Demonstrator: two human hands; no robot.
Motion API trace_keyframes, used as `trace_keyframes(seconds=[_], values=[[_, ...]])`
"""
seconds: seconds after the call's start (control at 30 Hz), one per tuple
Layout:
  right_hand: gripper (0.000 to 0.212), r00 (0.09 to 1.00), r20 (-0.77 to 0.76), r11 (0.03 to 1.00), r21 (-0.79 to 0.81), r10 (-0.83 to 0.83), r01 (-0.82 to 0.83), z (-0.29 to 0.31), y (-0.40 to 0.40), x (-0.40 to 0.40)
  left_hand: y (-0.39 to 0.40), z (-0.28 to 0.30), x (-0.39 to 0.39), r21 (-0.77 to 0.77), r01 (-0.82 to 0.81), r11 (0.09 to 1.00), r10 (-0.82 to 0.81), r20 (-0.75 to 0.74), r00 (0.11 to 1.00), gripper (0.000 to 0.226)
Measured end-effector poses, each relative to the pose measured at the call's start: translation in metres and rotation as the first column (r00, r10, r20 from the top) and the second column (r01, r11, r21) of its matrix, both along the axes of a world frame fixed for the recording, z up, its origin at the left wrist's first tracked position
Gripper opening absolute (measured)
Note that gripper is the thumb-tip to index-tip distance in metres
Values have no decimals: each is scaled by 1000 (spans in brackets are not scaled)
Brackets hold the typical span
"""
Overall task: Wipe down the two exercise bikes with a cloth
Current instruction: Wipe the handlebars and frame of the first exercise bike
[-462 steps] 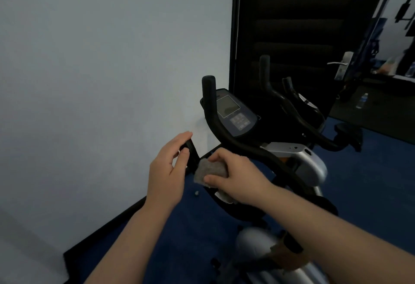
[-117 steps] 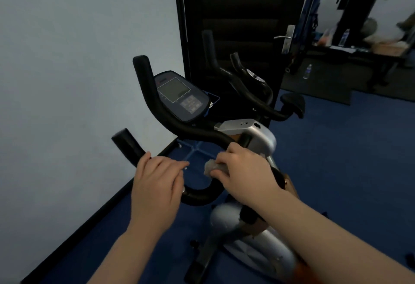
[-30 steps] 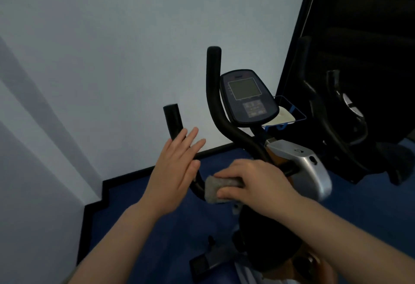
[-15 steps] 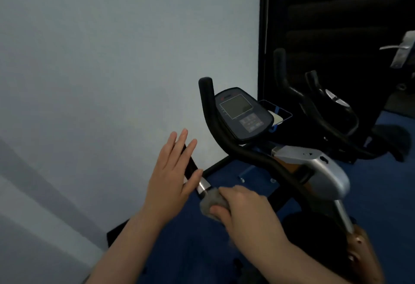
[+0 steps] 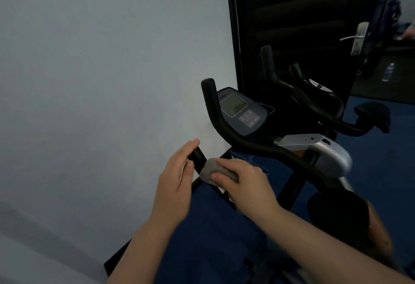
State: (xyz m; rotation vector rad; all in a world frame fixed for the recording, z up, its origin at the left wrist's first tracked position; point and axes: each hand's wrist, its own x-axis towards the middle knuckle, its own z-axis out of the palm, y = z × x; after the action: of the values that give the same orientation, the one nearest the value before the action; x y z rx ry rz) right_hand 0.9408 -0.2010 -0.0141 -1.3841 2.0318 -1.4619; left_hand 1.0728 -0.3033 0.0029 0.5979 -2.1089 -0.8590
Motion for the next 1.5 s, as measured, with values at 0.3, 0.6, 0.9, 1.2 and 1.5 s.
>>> trace_keyframes(seconds=[0.3,0.6,0.9,1.2,1.5], values=[[21,879,448,983,-153,165,-106,20,-41,2,-6,5,3,158,109,981,-90,-122,988,35],[17,956,176,964,89,234,-252,19,-25,-24,4,-7,-7,107,5,994,10,-140,990,41],[32,800,-171,728,552,576,-406,20,45,-82,26,-22,-32,-188,-169,968,168,-23,986,28],[23,583,-429,689,635,690,-350,27,51,-95,38,-26,-38,-295,-252,922,290,95,952,15],[30,526,-511,721,596,680,-353,26,52,-99,61,-35,-49,-318,-357,878,404,93,910,20]])
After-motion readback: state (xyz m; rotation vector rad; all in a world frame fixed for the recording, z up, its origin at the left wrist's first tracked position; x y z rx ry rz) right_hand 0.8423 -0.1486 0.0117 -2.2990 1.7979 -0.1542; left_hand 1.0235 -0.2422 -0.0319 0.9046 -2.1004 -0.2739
